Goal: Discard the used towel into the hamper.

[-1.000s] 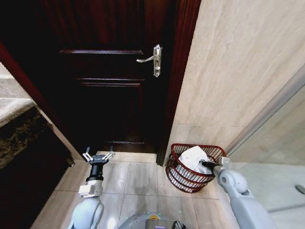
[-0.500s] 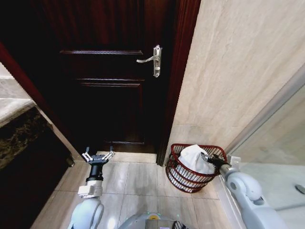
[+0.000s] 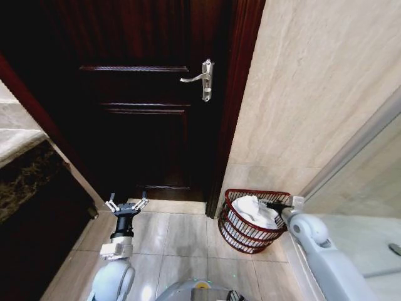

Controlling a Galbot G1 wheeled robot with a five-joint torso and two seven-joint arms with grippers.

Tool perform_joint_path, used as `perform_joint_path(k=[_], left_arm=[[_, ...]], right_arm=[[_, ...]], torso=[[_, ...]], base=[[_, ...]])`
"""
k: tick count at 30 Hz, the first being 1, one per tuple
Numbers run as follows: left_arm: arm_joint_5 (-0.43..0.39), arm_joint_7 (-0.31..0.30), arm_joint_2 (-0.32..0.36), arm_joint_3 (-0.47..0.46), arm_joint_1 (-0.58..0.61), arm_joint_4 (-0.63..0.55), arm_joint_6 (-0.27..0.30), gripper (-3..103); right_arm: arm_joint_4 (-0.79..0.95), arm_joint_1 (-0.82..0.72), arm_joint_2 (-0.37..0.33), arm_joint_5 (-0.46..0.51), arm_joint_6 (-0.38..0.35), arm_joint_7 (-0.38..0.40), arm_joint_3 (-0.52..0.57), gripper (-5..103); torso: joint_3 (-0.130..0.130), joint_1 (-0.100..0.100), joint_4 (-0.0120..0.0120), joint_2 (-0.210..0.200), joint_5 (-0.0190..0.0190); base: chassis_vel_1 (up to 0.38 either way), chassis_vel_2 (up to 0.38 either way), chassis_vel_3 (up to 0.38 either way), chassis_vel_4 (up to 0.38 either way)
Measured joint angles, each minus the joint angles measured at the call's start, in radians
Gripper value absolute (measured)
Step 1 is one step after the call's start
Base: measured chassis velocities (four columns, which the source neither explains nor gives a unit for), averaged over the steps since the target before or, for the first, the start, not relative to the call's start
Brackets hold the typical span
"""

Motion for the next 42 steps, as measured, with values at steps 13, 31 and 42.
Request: perform_joint_path(k=[13, 31, 42], left_arm=[[0.013, -0.030, -0.003, 0.038, -0.018, 0.023, 0.015, 100], [0.007, -0.048, 0.002, 0.040, -0.020, 0.037, 0.016, 100], [0.001, -0.017, -0.002, 0.056, 0.015, 0.017, 0.033, 100]], right_arm=[[-0.136, 0.061, 0.043, -0.044, 0.000, -0.029, -0.065, 100], [0.040, 0.004, 0.043, -0.127, 0.018, 0.015, -0.026, 100], [0.352, -0.312, 0.191, -0.454, 0.428, -0.106, 0.104, 100]], torso=[[0.000, 0.000, 0.0000, 0.001, -0.0001], [0.000, 0.000, -0.0001, 0.001, -0.0003], [0.000, 0.000, 0.0000, 0.001, -0.0003]], base=[[0.000, 0.000, 0.000, 0.000], [0.000, 0.000, 0.000, 0.000], [0.000, 0.000, 0.000, 0.000]])
